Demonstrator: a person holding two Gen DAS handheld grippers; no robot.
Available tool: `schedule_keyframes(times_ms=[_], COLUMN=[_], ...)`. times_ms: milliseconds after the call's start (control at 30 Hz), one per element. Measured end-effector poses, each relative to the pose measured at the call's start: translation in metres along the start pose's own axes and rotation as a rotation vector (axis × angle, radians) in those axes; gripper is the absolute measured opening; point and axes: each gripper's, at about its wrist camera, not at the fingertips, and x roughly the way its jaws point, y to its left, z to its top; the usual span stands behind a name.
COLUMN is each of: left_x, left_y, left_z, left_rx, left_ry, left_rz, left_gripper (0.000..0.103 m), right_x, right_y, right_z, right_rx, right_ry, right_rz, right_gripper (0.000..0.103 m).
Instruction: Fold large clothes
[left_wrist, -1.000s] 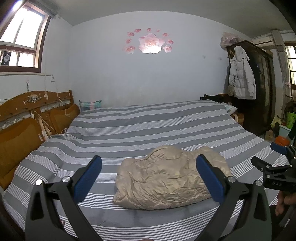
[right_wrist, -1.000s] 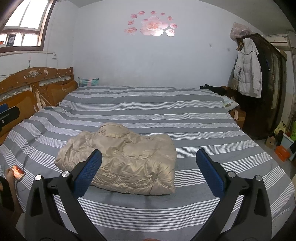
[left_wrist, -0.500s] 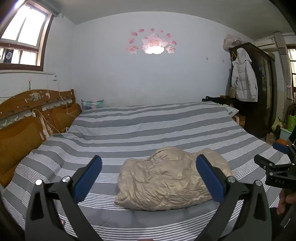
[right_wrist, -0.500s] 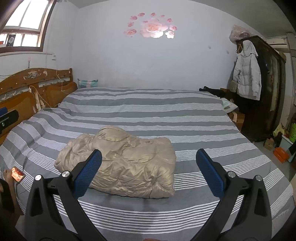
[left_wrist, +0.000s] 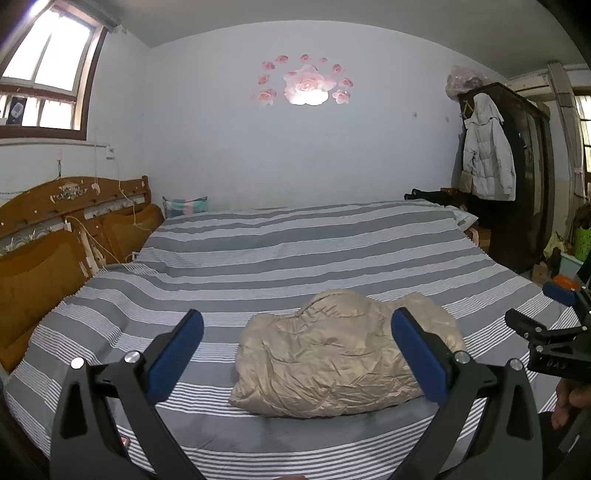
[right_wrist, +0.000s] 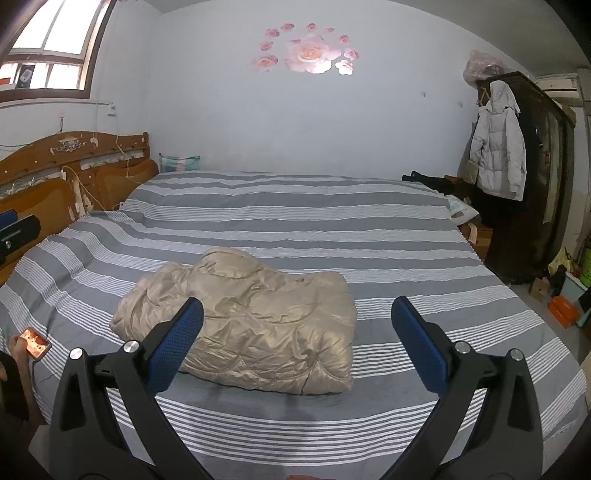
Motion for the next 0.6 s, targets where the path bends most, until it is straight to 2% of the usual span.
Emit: schedule_keyframes(times_ms=[600], left_x=[0.002], left_y=[0.013], left_z=[-0.004], left_rx=[-0.022], left_ry=[0.011], left_rz=[0.015], left_gripper=[0.101], right_x=[0.003], right_y=[0.008], right_z=[0.003], right_rx=[-0.012], right_ry=[0.007], right_rz=[0.002], right_gripper=[0.1])
